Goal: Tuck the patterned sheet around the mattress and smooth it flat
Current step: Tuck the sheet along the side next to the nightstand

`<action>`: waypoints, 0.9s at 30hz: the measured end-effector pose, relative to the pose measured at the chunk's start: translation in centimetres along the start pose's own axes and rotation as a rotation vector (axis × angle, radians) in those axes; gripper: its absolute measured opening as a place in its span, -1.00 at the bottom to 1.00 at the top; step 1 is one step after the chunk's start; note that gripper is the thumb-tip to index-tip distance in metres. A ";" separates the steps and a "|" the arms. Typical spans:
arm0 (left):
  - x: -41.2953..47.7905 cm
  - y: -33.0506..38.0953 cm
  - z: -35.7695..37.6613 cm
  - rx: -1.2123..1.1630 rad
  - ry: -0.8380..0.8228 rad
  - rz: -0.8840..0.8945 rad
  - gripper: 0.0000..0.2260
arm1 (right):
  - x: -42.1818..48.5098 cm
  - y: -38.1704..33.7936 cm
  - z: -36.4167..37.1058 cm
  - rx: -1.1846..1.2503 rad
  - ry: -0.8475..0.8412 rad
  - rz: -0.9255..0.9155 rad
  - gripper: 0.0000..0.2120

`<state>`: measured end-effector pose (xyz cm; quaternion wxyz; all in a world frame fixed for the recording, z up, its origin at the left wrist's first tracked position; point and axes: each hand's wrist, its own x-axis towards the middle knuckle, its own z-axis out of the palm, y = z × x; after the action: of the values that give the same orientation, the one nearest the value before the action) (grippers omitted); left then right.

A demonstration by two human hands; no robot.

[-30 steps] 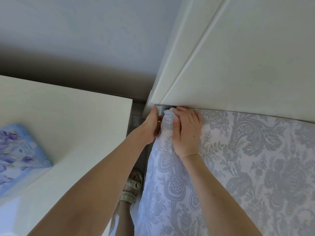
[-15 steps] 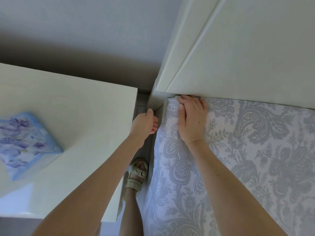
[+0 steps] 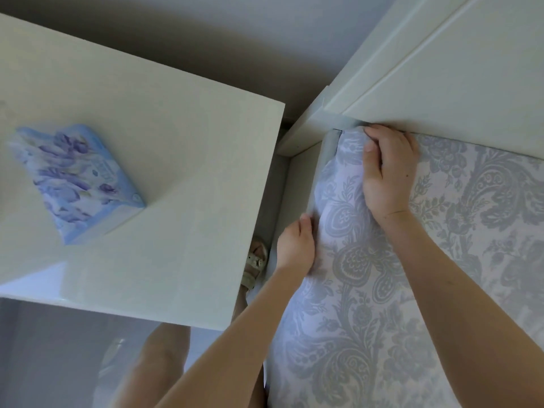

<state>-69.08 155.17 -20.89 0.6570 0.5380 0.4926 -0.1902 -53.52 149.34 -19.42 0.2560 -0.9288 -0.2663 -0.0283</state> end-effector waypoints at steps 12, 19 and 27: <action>3.2 -0.1 -2.3 0.012 0.209 -0.007 -0.86 | 0.8 -2.4 -3.1 0.066 -0.072 -0.005 -0.74; 4.7 0.7 1.1 0.173 0.282 -0.024 -0.86 | -0.9 -3.8 -0.8 -0.260 -0.525 -0.707 -0.62; 3.4 0.0 0.4 0.128 0.267 -0.037 -0.80 | -0.4 -3.3 0.4 -0.760 -0.961 -0.977 -0.48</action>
<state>-67.38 155.83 -23.81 0.5465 0.5901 0.5723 -0.1603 -55.57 151.73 -18.35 -0.2642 -0.6409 -0.6984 0.1781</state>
